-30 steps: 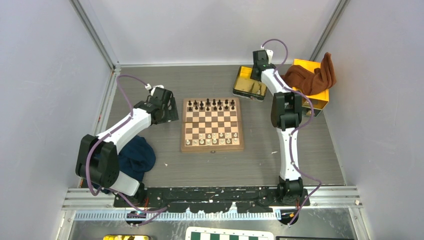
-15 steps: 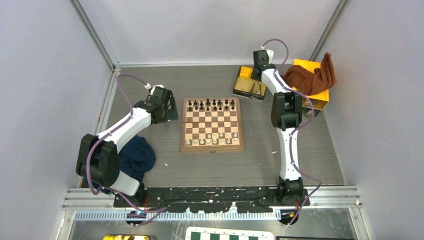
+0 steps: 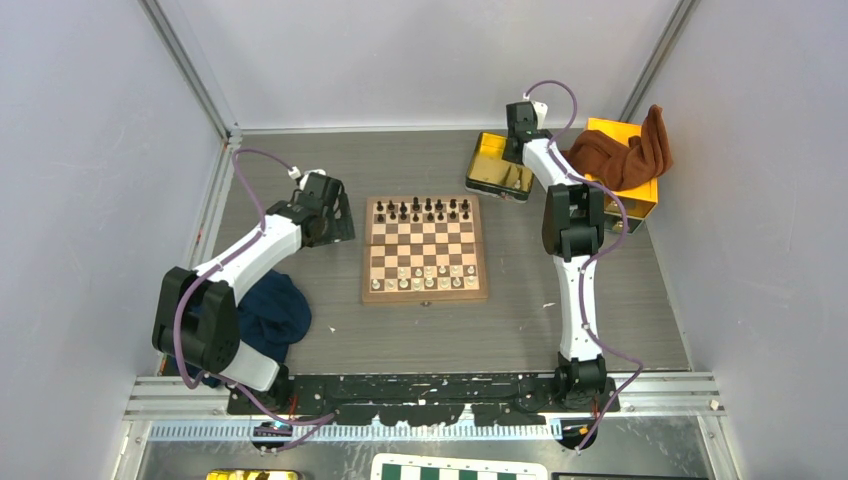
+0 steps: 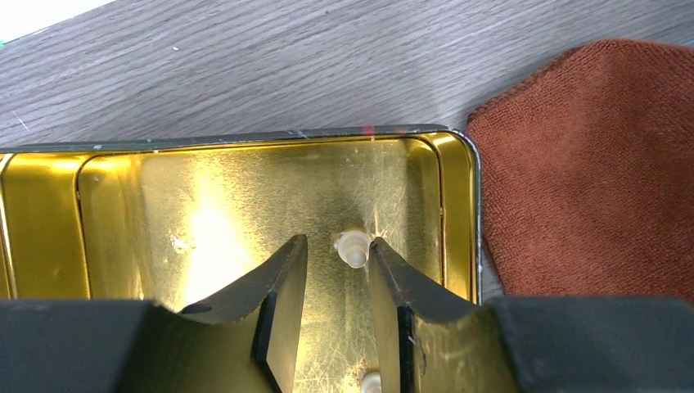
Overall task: Set up the chess pieces on the board
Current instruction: Pick up the chess piece from the storage box.
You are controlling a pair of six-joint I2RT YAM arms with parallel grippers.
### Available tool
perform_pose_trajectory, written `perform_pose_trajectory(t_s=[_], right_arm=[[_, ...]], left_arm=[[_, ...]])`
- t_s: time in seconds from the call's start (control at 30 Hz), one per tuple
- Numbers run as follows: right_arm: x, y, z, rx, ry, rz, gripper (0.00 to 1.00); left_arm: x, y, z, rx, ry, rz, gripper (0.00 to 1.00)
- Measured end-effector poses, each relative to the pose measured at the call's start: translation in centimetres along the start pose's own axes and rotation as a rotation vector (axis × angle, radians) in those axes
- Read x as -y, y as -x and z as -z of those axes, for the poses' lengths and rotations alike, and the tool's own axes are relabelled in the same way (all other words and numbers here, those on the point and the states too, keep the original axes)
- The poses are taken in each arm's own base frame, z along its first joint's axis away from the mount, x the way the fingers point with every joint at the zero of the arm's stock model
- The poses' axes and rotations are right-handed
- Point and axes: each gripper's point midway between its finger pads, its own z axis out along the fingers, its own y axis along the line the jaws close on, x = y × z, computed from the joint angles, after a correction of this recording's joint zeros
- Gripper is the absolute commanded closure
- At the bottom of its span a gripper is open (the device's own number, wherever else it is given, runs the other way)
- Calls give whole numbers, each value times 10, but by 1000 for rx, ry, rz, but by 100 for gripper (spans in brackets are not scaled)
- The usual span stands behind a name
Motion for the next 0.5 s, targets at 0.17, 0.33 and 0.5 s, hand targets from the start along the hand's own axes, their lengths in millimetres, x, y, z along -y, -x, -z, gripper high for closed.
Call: perform_pose_trajectory(t_s=[0.17,0.33,0.5], right_arm=[[0,-1,0,-5,-2,-1,70],[1,-3,0,-11,-4,1,78],[1,-3,0,-12,-5,2,88]], left_arm=[[-2,1,0,0,3,-4,0],[-3,1,-1,-1,5,-8,0],[-3,1,-1,-1,5,-8,0]])
